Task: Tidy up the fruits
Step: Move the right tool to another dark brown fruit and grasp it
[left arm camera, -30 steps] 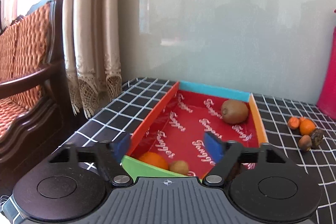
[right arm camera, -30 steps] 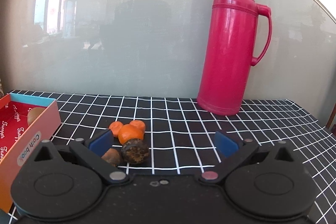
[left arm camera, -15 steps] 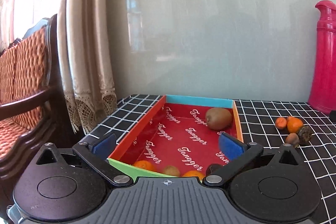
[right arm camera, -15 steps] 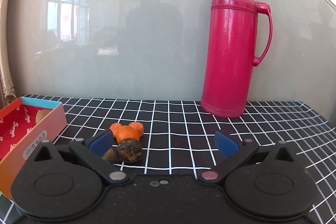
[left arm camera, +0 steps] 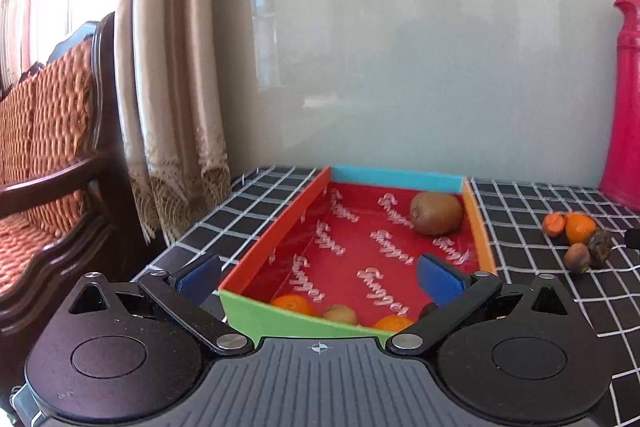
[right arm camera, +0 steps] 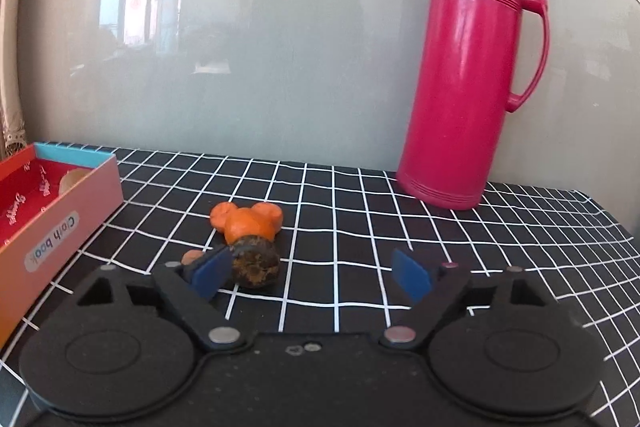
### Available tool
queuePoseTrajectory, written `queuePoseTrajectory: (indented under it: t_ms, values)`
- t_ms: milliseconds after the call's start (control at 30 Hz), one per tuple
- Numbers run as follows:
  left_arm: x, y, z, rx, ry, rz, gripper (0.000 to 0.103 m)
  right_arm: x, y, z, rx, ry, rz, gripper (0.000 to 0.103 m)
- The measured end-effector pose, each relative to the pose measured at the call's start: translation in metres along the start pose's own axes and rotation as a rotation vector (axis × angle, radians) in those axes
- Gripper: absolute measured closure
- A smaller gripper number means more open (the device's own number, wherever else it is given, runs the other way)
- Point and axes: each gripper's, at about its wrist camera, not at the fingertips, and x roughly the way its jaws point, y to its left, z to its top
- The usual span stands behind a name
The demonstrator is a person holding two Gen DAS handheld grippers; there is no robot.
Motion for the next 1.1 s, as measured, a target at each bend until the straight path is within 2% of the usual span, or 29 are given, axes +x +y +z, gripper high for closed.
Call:
queuePoseTrajectory:
  t_ms: [67, 133, 400, 533, 700, 800, 933, 1000, 1100]
  values:
    - [0.001, 0.002, -0.001, -0.001, -0.012, 0.003, 0.0, 0.005, 0.002, -0.005, 0.002, -0.001, 0.009, 0.02]
    - [0.003, 0.002, -0.001, 0.006, -0.005, 0.008, 0.0, 0.014, 0.005, -0.006, 0.005, 0.036, 0.013, 0.023]
    - [0.017, 0.01, 0.0, 0.018, 0.01, 0.016, 0.0, 0.032, 0.017, -0.003, 0.009, 0.047, 0.025, 0.024]
    - [0.02, 0.016, 0.001, 0.015, 0.015, 0.021, 0.0, 0.042, 0.023, 0.0, 0.03, 0.067, 0.038, 0.031]
    - [0.024, 0.023, 0.001, 0.011, 0.023, 0.022, 0.0, 0.049, 0.026, 0.002, 0.054, 0.068, 0.037, 0.031]
    - [0.024, 0.025, 0.001, 0.011, 0.023, 0.023, 0.0, 0.055, 0.022, 0.003, 0.088, 0.086, 0.069, 0.031]
    - [0.024, 0.028, 0.001, 0.006, 0.025, 0.024, 0.0, 0.065, 0.011, 0.004, 0.171, 0.141, 0.113, 0.047]
    - [0.023, 0.028, 0.002, 0.004, 0.021, 0.024, 0.0, 0.069, 0.012, 0.001, 0.17, 0.168, 0.124, 0.049]
    - [0.023, 0.027, 0.002, 0.004, 0.02, 0.021, 0.0, 0.067, 0.016, 0.0, 0.142, 0.163, 0.114, 0.053]
